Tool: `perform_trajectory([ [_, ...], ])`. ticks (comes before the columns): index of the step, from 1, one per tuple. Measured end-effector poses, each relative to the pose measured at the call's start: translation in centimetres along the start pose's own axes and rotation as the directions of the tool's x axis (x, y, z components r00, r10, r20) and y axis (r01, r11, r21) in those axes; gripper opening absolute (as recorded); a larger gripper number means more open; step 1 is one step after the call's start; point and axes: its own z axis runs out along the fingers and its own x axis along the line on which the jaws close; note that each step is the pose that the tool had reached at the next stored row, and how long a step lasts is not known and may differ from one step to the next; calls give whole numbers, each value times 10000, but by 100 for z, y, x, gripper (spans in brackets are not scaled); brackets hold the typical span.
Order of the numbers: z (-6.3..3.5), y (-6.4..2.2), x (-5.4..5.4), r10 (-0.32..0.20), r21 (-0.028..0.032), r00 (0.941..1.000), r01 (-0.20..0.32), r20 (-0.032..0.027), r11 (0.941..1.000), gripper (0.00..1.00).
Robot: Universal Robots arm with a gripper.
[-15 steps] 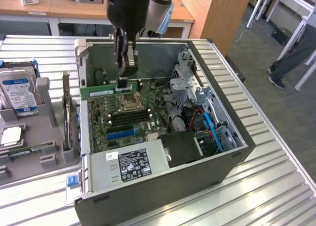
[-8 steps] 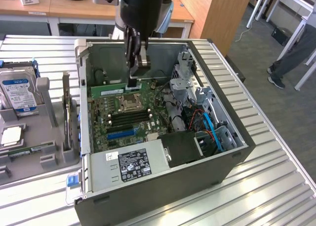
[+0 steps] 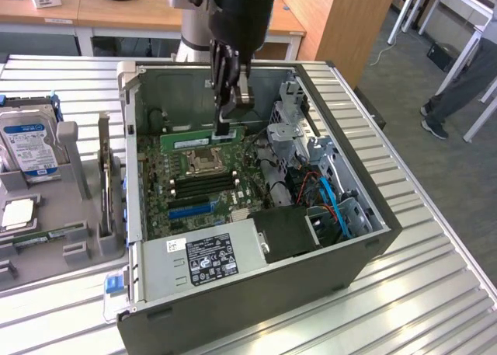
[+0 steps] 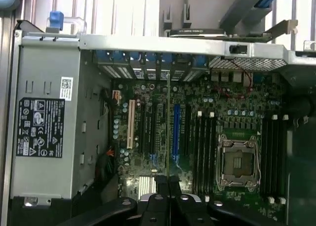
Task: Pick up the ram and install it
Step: 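Pick up the ram and move it above insertion slot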
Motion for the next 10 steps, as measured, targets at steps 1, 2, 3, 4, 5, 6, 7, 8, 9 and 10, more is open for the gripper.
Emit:
perform_trajectory([
  [1, -1, -26, 1, 0, 0, 10000, 0, 0, 10000, 11],
  [2, -3, -54, 2, -1, 0, 10000, 1, 0, 10000, 11],
  [3, -4, -80, 3, 0, 0, 10000, 0, 0, 10000, 11],
  [4, -5, -105, 4, 1, 0, 10000, -1, 0, 10000, 11],
  [5, -6, -130, 5, 1, 1, 10000, -1, 0, 10000, 11],
  [6, -7, -155, 6, 1, 0, 10000, -1, 0, 10000, 11],
  [7, -8, -176, 6, 0, 1, 10000, 0, 0, 10000, 11],
  [8, -9, -190, 7, -1, 1, 10000, 1, 0, 10000, 11],
  [9, -9, -198, 7, -1, 0, 10000, 1, 0, 10000, 11],
  [10, -9, -198, 7, 0, 0, 10000, 0, 0, 10000, 11],
])
